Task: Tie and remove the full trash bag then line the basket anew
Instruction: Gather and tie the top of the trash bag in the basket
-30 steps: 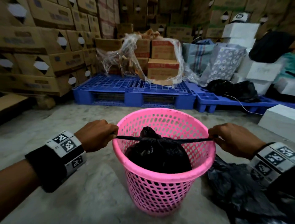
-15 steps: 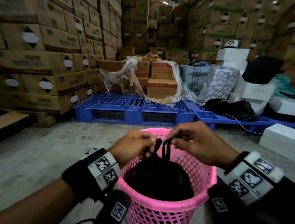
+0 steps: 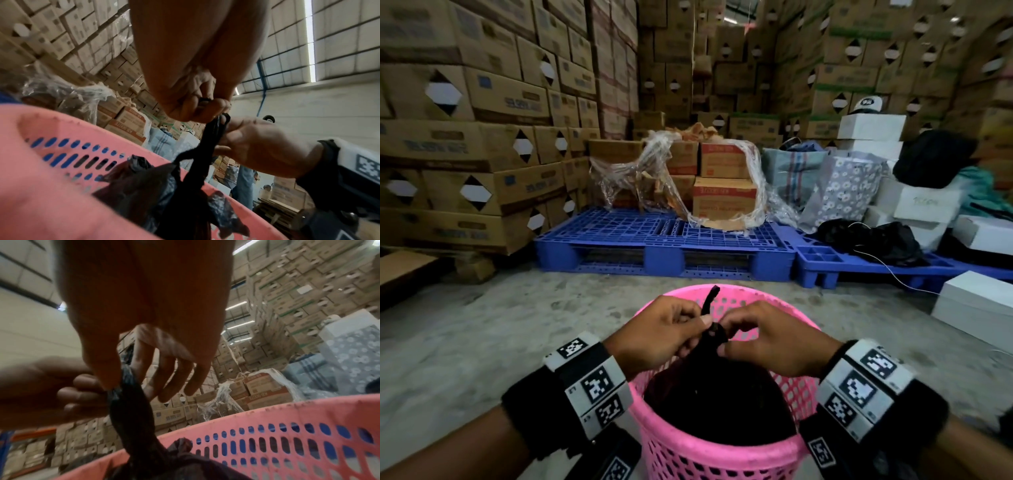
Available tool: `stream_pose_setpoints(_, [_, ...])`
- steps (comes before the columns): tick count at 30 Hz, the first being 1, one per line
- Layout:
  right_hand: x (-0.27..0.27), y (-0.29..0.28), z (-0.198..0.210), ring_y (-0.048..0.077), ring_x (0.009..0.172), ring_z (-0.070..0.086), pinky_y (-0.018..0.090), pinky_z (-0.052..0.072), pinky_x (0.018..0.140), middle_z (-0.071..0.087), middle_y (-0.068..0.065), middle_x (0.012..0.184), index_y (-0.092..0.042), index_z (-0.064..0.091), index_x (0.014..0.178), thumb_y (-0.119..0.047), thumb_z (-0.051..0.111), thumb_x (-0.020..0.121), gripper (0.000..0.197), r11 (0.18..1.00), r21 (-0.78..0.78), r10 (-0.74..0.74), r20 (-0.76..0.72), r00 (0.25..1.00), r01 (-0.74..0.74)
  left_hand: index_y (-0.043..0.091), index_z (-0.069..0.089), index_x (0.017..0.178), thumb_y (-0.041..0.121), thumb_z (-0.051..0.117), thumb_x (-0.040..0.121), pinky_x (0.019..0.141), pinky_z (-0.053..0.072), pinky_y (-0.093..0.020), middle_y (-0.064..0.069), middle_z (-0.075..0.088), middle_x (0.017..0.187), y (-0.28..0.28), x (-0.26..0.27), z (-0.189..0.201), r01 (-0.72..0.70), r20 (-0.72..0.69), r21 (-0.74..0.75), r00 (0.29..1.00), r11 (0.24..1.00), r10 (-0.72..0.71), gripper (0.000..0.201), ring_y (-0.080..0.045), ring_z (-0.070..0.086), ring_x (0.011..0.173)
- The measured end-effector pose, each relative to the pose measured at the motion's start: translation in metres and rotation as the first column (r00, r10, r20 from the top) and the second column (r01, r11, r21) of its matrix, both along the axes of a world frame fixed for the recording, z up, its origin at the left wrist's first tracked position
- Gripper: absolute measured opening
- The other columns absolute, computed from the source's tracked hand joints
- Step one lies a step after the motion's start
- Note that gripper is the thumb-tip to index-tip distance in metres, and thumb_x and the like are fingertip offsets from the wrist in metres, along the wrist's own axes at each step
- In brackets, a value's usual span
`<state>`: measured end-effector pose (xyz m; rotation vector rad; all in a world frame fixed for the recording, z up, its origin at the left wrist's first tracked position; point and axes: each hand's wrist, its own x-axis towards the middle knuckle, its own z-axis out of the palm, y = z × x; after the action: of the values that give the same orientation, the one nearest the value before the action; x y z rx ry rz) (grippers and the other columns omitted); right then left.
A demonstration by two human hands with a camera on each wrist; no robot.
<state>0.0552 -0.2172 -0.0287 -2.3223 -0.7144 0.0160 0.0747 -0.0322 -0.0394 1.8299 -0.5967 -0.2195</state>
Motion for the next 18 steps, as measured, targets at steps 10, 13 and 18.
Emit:
stream_pose_setpoints(10, [-0.0045,0.0043,-0.0015,0.009,0.099,0.059,0.027,0.043,0.089,0.071,-0.005,0.105,-0.021,0.067,0.093,-0.013,0.061,0.081,0.016,0.976,-0.218,0.087,0.366,0.926,-0.006,-0.001,0.070,0.069,0.010,0.068,0.080,0.041,0.036,-0.013,-0.002,0.062,0.047,0.0098,-0.0009,0.0032,-0.058,0.077,0.144,0.996,0.988,0.047,0.015,-0.004,0.049,0.040])
stream_pose_setpoints(13, [-0.0014,0.0025,-0.0032,0.000,0.085,0.058,0.013,0.041,0.079,0.070,-0.008,0.089,-0.018,0.068,0.088,-0.009,0.061,0.082,0.013,0.996,-0.093,0.023,0.267,0.963,0.002,0.011,0.071,0.075,0.015,0.072,0.077,0.050,0.045,-0.020,-0.015,0.071,0.065,0.0101,-0.0013,0.0018,-0.140,0.321,0.186,0.944,0.972,0.074,0.003,-0.012,0.061,0.052])
stream_pose_setpoints(18, [0.0021,0.0019,-0.0025,0.000,0.077,0.058,0.008,0.040,0.075,0.065,-0.010,0.078,-0.011,0.069,0.085,-0.005,0.060,0.084,0.011,1.000,-0.006,-0.005,0.165,0.986,0.006,0.022,0.067,0.097,0.021,0.067,0.081,0.052,0.038,-0.010,0.000,0.068,0.067,0.0089,-0.0014,-0.0031,-0.170,0.518,0.307,0.855,0.937,-0.015,0.016,-0.002,0.056,0.055])
